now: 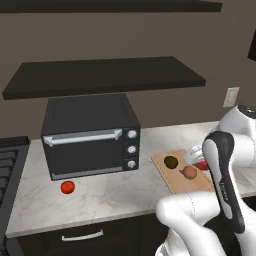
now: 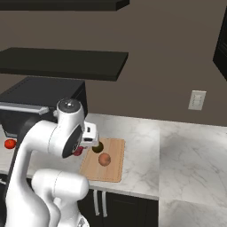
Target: Place the avocado, onion, tomato, and bell pepper on the cutting board.
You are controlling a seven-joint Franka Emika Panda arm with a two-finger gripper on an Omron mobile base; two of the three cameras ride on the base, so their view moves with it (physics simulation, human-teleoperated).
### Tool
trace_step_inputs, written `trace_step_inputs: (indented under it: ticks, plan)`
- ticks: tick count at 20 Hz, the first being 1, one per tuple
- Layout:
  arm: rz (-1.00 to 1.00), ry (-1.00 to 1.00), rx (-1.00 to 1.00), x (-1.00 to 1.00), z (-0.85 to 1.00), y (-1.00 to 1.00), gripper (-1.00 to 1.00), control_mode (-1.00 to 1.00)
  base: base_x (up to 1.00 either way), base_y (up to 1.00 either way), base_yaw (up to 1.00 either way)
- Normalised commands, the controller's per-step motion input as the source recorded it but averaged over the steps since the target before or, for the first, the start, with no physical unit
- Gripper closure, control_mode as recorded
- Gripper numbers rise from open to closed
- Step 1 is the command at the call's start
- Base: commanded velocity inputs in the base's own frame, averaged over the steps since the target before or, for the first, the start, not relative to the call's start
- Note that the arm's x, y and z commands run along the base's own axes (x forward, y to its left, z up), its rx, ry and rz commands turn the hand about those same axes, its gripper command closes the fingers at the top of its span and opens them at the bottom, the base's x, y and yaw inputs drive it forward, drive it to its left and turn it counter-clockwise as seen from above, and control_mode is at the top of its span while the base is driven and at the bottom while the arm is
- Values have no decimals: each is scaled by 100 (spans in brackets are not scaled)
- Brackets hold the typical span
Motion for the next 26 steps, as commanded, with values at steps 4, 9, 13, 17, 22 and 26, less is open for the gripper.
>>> trace_step_inputs:
  ticks: [4,9,13,17,22,26]
  plan:
    - [-3,6,-11,33,-33,-8,100,-100,0,0,0]
    - [0,1,-3,30,-40,-11,100,-100,0,0,0]
    - [0,0,0,35,-46,-15,100,-100,0,0,0]
    - [0,0,-1,33,-52,-1,100,-100,0,0,0]
    - [0,0,-1,24,-47,0,100,-100,0,0,0]
    - [0,0,-2,16,-42,0,100,-100,0,0,0]
